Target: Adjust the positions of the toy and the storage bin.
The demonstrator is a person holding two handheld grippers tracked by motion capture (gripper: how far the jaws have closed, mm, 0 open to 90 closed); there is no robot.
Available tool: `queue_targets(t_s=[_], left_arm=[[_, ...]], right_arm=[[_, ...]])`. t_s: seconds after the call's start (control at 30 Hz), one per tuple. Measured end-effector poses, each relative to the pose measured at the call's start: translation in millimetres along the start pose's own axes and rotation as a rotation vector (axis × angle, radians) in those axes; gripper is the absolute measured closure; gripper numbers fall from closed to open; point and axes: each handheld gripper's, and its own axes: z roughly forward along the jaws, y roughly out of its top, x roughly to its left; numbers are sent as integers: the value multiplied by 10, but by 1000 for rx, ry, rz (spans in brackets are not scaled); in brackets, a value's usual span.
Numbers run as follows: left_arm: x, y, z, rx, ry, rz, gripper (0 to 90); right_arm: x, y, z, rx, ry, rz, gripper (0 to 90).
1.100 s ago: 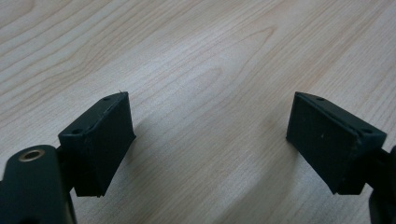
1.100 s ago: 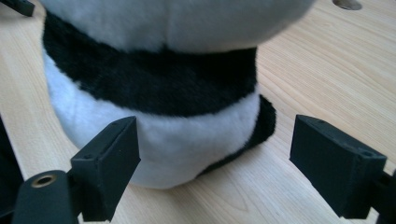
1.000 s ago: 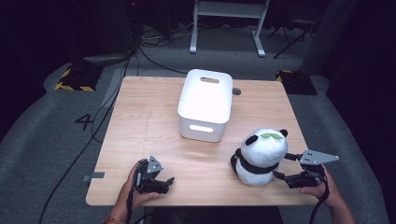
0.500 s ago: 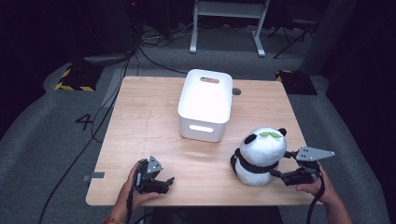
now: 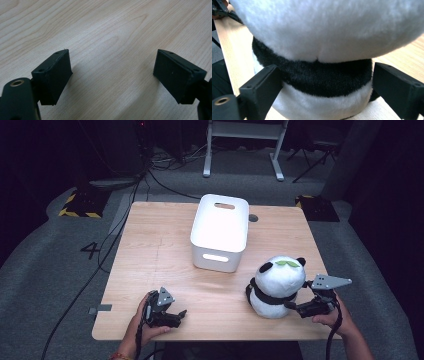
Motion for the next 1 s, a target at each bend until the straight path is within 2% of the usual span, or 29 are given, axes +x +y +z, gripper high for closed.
queue_targets(t_s=[0.1,0.23,0.4,0.53,0.57,0.7,0.87,1.0], left_arm=[[0,0,0,0,0,0,150],[0,0,0,0,0,-1,149],[0,0,0,0,0,-1,149],[0,0,0,0,-1,-1,149],[0,0,0,0,0,-1,149],[0,0,0,0,-1,-1,150],[0,0,0,0,-1,-1,149],[0,0,0,0,-1,-1,149]], right_arm=[[-15,-8,62,28,21,-4,47],[-9,-34,153,47,44,-12,69],[19,-45,212,49,56,-38,179],[13,-52,221,37,66,-45,328],[11,-56,218,32,66,-61,365],[21,-64,230,12,70,-77,471],[32,-72,272,-34,69,-83,556],[46,-72,267,-57,63,-92,577]])
